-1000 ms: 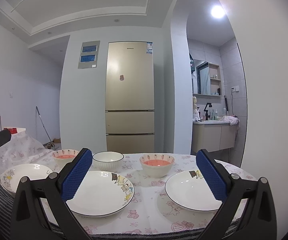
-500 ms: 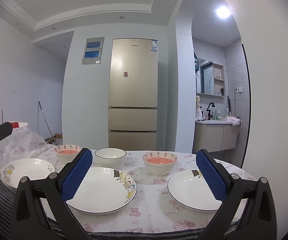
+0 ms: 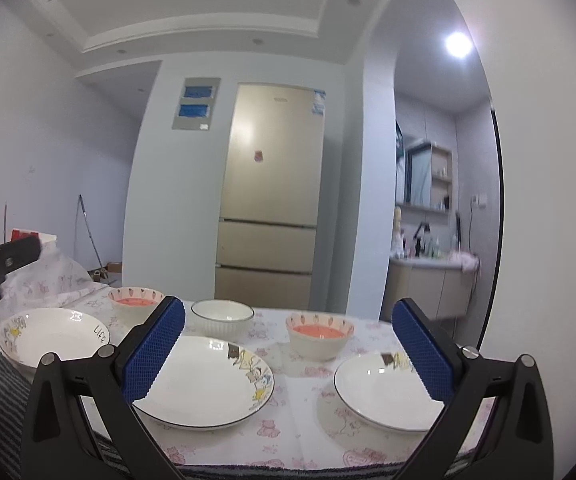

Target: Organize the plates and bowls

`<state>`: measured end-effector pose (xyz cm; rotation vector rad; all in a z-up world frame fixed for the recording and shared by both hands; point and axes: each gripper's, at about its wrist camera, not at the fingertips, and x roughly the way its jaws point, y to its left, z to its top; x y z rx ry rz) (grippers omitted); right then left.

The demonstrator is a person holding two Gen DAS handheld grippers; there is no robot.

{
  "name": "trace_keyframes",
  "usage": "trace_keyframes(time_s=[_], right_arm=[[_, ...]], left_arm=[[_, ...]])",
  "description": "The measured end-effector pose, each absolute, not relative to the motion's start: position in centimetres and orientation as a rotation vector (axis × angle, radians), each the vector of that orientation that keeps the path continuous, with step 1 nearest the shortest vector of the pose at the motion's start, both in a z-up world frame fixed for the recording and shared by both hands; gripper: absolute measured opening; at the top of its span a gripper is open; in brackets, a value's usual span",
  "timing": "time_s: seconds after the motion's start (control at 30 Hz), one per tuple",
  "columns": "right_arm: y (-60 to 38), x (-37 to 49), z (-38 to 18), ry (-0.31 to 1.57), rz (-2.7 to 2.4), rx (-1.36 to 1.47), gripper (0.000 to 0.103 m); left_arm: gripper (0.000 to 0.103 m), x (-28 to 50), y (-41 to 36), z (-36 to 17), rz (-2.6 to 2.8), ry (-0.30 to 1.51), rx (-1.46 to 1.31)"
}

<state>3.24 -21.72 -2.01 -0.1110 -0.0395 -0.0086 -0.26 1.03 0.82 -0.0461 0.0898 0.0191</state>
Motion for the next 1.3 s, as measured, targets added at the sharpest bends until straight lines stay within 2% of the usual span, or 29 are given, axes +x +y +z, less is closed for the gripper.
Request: trace_keyframes(time_s=[0.2, 0.53, 0.67, 0.93, 1.0, 1.3], right_arm=[[-21.8, 1.8, -0.6, -0.105, -0.03, -0.107, 0.103], [-20.5, 1.3, 6.5, -0.127, 0.132, -0.01, 0.103], [-19.5, 2.5, 10.6, -0.138, 0.164, 0.011, 0.103], [-18.1, 5.8, 17.8, -0.239, 0.155, 0.046, 0.103], [-17.8, 6.7, 18.8, -0.252, 0.146, 0.055, 0.103], [-17.4, 12.8, 21.2, -0.251, 0.078, 0.105, 0.103]], left_arm=[[0.103, -1.8, 2.4, 3.5, 0.056, 0.064, -0.051], [0.103, -4.2, 4.5, 9.5, 0.148, -0.066, -0.012], [0.103, -3.2, 4.6, 12.7, 0.15, -0.097, 0.002], [0.103, -1.1, 6.1, 19.9, 0.197, -0.291, -0.035], [0.103, -0.2, 6.4, 21.1, 0.257, -0.357, -0.029], [0.103, 5.0, 6.5, 22.9, 0.175, -0.41, -0.018]])
